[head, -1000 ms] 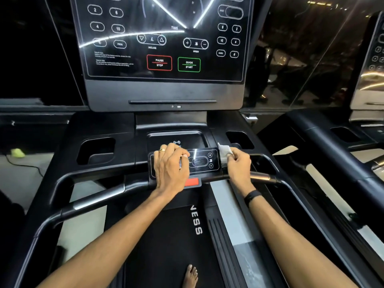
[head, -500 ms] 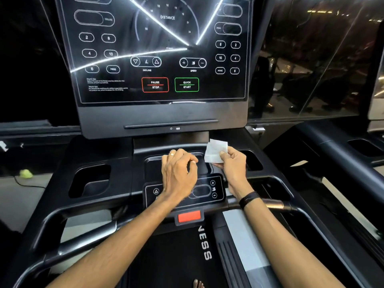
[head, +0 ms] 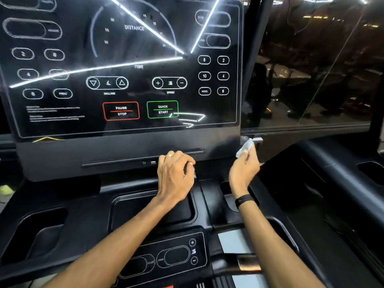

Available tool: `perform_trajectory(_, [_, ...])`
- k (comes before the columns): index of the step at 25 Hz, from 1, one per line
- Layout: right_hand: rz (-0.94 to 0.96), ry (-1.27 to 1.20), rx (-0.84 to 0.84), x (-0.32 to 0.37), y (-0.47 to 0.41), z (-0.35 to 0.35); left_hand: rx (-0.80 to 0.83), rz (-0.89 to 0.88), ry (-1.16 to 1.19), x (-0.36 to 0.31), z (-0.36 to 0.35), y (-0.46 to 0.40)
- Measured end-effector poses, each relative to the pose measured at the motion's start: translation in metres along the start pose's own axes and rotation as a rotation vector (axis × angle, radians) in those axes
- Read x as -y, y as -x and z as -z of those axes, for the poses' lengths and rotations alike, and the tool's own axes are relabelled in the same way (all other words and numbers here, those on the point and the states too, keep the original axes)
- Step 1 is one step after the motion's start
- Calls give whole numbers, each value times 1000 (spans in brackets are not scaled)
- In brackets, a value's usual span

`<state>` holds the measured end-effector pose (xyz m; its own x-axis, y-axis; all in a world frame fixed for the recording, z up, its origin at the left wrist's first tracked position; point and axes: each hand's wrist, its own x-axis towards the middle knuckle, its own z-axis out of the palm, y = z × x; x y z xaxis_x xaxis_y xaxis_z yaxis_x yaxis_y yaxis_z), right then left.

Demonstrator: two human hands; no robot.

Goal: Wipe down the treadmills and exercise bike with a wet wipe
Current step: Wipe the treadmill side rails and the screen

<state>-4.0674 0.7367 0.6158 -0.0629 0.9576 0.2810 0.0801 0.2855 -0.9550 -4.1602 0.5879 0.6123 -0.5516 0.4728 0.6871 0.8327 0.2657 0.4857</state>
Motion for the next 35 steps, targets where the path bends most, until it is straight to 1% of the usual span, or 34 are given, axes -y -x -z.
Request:
perform_trajectory(2, [106,171,290,-15,11,-17,-20,5,-12,3,-7,-1])
perform_trajectory(3, [134,271,372,-25,16,-25,-24,0,-16,4,-8,1])
perform_trajectory(4, [151,334,402,-28,21,-31,-25,-11,-14,6,-9,2])
perform_trajectory(9, [168,442,361,-21,26,-37,-25,-103,13,16,-11,7])
perform_trajectory(12, [140,474,394,-15,36,-43,-24,-115,51,19,-3,6])
perform_trajectory(18, [-57,510,510,19,68,-66,-37,-98,74,45,35,7])
perform_trajectory(22, [-252,443,475,40,94,-85,-54,-67,71,72,67,10])
perform_trajectory(24, [-292,422,468,49,106,-94,-58,-51,77,82,79,13])
perform_trajectory(31, [-233,365,589,84,205,-149,-121,19,55,128,138,28])
perform_trajectory(35, [-169,431,616,98,250,-173,-158,73,39,156,173,36])
